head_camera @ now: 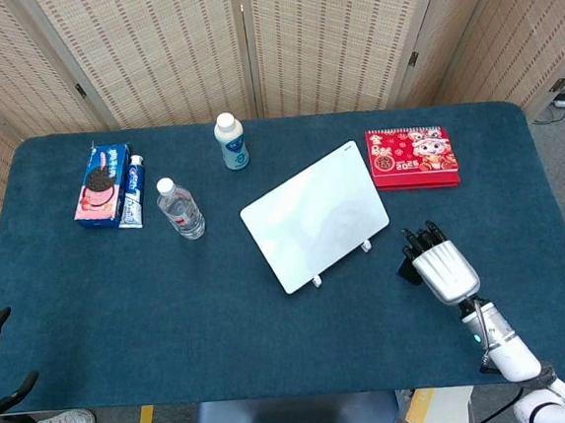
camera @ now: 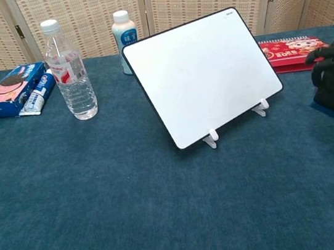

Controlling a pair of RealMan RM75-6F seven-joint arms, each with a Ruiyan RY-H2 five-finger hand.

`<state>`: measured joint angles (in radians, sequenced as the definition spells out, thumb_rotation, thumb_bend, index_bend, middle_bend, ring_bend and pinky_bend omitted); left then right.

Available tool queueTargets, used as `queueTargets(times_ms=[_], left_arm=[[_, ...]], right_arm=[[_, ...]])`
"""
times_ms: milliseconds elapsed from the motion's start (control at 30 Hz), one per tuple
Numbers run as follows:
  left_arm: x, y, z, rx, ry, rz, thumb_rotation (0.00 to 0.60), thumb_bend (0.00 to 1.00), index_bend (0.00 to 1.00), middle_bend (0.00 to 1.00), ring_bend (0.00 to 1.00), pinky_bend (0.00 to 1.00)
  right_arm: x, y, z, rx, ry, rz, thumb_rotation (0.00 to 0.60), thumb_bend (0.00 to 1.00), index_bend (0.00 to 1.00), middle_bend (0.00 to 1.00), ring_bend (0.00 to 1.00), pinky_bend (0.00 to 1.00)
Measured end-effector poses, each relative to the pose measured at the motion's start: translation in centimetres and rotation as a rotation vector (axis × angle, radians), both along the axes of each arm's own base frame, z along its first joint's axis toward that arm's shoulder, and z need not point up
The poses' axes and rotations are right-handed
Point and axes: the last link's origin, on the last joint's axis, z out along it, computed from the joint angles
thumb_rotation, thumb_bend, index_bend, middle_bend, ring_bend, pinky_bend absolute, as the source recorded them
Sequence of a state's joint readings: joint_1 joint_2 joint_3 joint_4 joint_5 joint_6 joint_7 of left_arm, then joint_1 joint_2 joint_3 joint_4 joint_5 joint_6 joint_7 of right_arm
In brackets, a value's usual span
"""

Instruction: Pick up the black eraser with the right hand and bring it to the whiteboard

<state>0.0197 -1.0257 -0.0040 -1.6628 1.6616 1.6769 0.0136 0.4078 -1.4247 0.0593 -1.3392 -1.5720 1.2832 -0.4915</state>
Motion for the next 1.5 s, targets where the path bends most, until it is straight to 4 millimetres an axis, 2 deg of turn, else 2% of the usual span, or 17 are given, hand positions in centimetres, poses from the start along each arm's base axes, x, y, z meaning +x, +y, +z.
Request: queueTargets(times_ms=[167,400,667,800,867,933,1033,1267,1500], left_arm=[[0.0,0.2,-0.5,-0.024,0.005,0.007,0.600,0.24,0.00,0.05,0.05,0.01],[-0.1,0.3,-0.4,-0.028,-0.003,0.008,0.600,0.24,0.00,0.05,0.05,0.01],[-0.1,0.1,0.2,-0.022,-0.028,0.003,0.600,0.24,0.00,0.05,0.05,0.01],[-0.1,-0.1,0.4,-0.017,-0.036,-0.005,0.600,0.24,0.00,0.05,0.05,0.01],[-0.1,-0.1,0.5,-0.017,-0.036,-0.006,0.600,0.24,0.00,0.05,0.05,0.01],[-0.1,-0.1,0.4,-0.017,-0.035,-0.005,0.600,0.24,0.00,0.05,0.05,0.01],[-0.2,0.0,0.4,-0.018,-0.031,-0.003,0.600,0.24,0.00,0.05,0.05,0.01],[-0.1,-0.2,0.3,-0.014,-0.026,-0.003,0.600,0.24,0.00,0.05,0.05,0.01],[-0.3,-0.1,0.6,0.003,-0.029,0.007,0.600,0.24,0.00,0.05,0.05,0.01]], right_arm=[[1.9,-1.2,-1.7,-0.083,-0.073,0.040,0.600,0.27,0.55,0.20,0.24,0.17],[4.8,-4.7,-5.5,-0.155,-0.155,0.092,0.600,0.27,0.54,0.20,0.24,0.17],[8.0,-7.9,-8.5,-0.178,-0.234,0.121,0.600,0.27,0.49,0.20,0.24,0.17],[8.9,-8.8,-9.6,-0.175,-0.239,0.124,0.600,0.27,0.38,0.17,0.22,0.17],[9.2,-9.0,-10.0,-0.167,-0.247,0.123,0.600,0.27,0.25,0.13,0.20,0.17],[9.3,-9.1,-10.1,-0.168,-0.253,0.127,0.600,0.27,0.10,0.09,0.18,0.17],[9.4,-9.0,-10.1,-0.179,-0.255,0.137,0.600,0.27,0.01,0.06,0.16,0.16],[9.0,-9.2,-10.0,-0.168,-0.229,0.116,0.600,0.27,0.00,0.01,0.11,0.13],[7.8,-7.2,-7.9,-0.158,-0.252,0.155,0.600,0.27,0.00,0.00,0.08,0.10]])
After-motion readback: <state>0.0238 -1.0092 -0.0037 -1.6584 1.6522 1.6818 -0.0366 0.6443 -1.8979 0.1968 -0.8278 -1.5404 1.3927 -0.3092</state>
